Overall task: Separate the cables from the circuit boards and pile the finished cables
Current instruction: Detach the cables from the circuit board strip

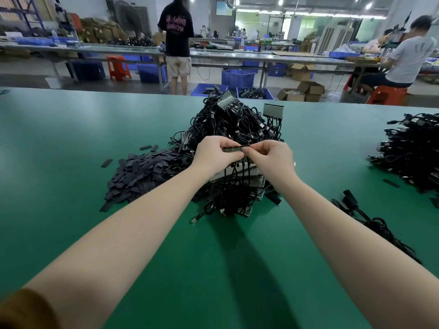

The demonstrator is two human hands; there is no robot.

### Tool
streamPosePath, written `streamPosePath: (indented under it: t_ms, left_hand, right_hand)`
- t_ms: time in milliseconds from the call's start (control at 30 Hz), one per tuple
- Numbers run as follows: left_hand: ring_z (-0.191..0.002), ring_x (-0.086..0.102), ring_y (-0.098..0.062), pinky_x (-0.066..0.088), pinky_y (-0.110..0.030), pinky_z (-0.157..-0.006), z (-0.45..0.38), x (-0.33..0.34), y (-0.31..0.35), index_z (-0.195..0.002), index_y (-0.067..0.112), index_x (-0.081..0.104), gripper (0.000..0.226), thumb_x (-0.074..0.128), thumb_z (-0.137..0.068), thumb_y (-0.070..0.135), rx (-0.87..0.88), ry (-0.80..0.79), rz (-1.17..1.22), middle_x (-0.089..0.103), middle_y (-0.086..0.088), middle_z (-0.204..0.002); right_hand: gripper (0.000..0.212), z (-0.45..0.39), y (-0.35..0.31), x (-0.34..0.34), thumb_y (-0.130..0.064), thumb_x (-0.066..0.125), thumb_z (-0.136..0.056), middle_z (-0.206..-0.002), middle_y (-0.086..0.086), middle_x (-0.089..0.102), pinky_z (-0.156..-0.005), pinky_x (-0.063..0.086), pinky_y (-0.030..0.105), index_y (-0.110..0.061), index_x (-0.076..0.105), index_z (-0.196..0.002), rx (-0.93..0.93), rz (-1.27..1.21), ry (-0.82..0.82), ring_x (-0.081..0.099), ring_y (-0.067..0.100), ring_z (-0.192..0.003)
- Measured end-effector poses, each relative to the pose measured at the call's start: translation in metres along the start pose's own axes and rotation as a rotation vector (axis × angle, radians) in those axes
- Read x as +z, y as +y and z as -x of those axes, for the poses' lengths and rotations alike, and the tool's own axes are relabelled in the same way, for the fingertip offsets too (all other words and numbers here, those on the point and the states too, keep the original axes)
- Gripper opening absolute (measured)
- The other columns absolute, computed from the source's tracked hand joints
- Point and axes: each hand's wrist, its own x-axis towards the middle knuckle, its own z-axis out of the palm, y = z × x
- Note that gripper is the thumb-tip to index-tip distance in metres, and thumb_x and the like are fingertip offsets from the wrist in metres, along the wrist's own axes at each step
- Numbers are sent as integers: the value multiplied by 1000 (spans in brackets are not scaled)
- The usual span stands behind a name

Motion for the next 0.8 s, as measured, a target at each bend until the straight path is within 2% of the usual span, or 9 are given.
streamPosePath:
  t_ms: [133, 267, 367, 467, 500, 567, 633, 700, 800]
  left_hand:
    - [-94, 63, -7, 47, -23, -85, 0, 4, -1, -89, 30, 74, 16, 81, -75, 29, -1, 5, -41, 65, 18, -83]
    - [-94, 64, -8, 48, -26, -87, -6, 1, -8, -92, 26, 76, 18, 80, -76, 31, -43, 4, -96, 70, 12, -90]
    - [-93, 61, -6, 43, -23, -83, -15, -5, -16, -85, 30, 69, 11, 78, -79, 29, -50, -5, -131, 64, 20, -84]
    - [-97, 59, -7, 41, -23, -84, -26, -5, -19, -87, 29, 67, 12, 77, -81, 28, -51, 6, -131, 67, 13, -93]
    - [-96, 59, -7, 41, -23, -84, -29, -3, -19, -87, 29, 66, 12, 76, -81, 28, -51, 24, -138, 67, 11, -95]
    - [-93, 58, -7, 39, -19, -76, -34, 1, -19, -86, 30, 65, 12, 75, -82, 29, -53, 85, -154, 66, 12, -93]
    - [-88, 57, -6, 37, -15, -68, -35, 7, -22, -86, 31, 64, 11, 75, -82, 29, -74, 145, -137, 64, 14, -90]
    - [-84, 58, -6, 41, -16, -68, -35, 15, -27, -90, 30, 66, 12, 75, -82, 29, -104, 154, -115, 66, 10, -93]
    - [-98, 56, -13, 39, -21, -80, -34, 25, -34, -118, 22, 64, 34, 72, -85, 28, -98, 89, -205, 61, -3, -115]
  right_hand:
    - [9, 3, 1, 5, -29, 76, -87, -68, -15, 65, -56, 38, 7, -24, 72, -80, 19, 5, 36, 56, -6, -59]
    - [14, 8, 4, 2, -31, 73, -89, -70, -15, 65, -66, 44, 15, -28, 68, -76, 28, -13, 124, 58, -1, -66]
    - [18, 14, 11, -7, -33, 69, -92, -71, -13, 66, -74, 51, 27, -31, 63, -74, 71, -54, 176, 62, 5, -70]
    - [13, 29, 21, -13, -30, 61, -96, -79, -8, 64, -81, 56, 42, -27, 59, -84, 141, -208, 279, 70, 22, -80]
    - [12, 36, 24, -14, -29, 59, -98, -82, -11, 63, -78, 56, 39, -28, 58, -86, 139, -260, 335, 71, 23, -79]
    - [12, 52, 27, -18, -27, 57, -99, -81, -21, 62, -65, 50, 24, -31, 55, -88, 84, -308, 479, 68, 14, -65]
    - [14, 66, 29, -25, -26, 55, -100, -80, -32, 60, -58, 48, 23, -34, 53, -90, 31, -316, 567, 58, 7, -58]
    - [14, 75, 33, -31, -24, 55, -101, -78, -34, 58, -55, 50, 21, -34, 54, -91, 25, -325, 554, 52, -1, -59]
    - [11, 84, 39, -37, -24, 57, -101, -75, -31, 59, -53, 49, 18, -29, 56, -91, 62, -325, 445, 52, -1, -58]
